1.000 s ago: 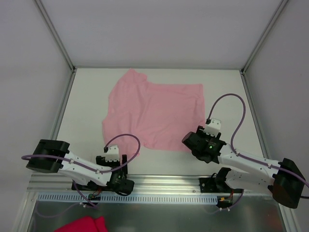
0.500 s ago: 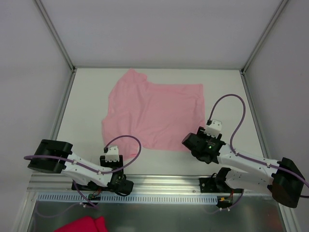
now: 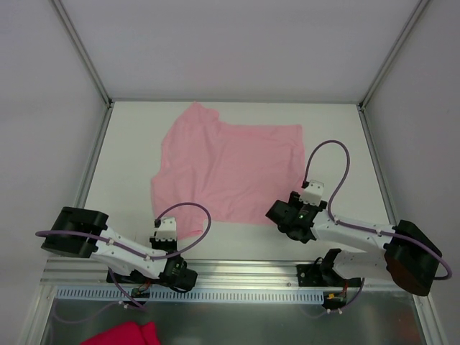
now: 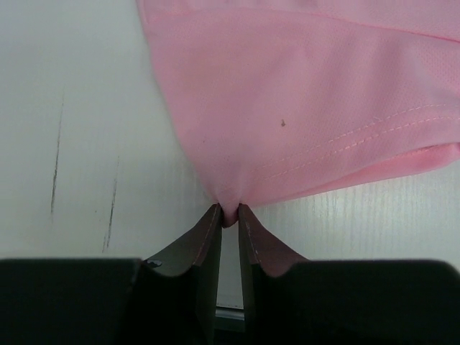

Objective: Fold and stack the t-shirts
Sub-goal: Grap the side of the flattened tshirt closest away from the robot with both arms

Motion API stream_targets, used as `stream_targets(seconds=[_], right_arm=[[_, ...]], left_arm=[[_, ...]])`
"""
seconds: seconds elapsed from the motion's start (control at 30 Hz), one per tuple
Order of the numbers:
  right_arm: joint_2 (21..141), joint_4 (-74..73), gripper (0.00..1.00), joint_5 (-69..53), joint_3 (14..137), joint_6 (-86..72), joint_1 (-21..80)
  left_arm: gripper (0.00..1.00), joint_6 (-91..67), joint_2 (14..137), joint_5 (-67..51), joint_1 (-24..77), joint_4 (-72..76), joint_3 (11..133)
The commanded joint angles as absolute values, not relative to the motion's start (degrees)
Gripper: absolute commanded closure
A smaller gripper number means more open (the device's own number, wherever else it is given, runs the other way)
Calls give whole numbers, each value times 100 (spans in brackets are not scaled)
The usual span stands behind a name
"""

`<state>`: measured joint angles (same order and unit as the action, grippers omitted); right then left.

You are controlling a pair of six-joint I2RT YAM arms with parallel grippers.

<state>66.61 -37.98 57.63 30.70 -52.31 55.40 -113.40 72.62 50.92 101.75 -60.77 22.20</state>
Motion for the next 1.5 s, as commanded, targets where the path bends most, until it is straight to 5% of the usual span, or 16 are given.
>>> stream_targets(seconds=[0.0, 0.87, 0.93, 0.97, 1.03, 1.13, 1.47], right_arm=[[6803, -3727, 33, 5986, 3138, -5721, 5572], [5844, -3349, 42, 5317, 2162, -6038, 5484], [5897, -3305, 50, 5274, 2153, -6021, 5484], [5932, -3287, 71, 5265, 2153, -6003, 5476], [5924, -3226, 76, 5256, 2145, -5977, 5484], [5871, -3182, 99, 5230, 2153, -5907, 5476], [6064, -3497, 99, 5730, 2504, -6037, 5764]], left_arm=[[85, -14299, 7181, 5098, 10266, -6556, 2329], [90, -14300, 7198, 5229, 10274, -6759, 2426], [90, -14326, 7216, 5229, 10266, -6803, 2443], [90, -14326, 7225, 5229, 10274, -6838, 2443], [89, -14335, 7225, 5247, 10274, -6838, 2443], [89, -14326, 7260, 5256, 10274, -6829, 2461], [89, -14458, 7365, 5379, 10274, -7216, 2680]])
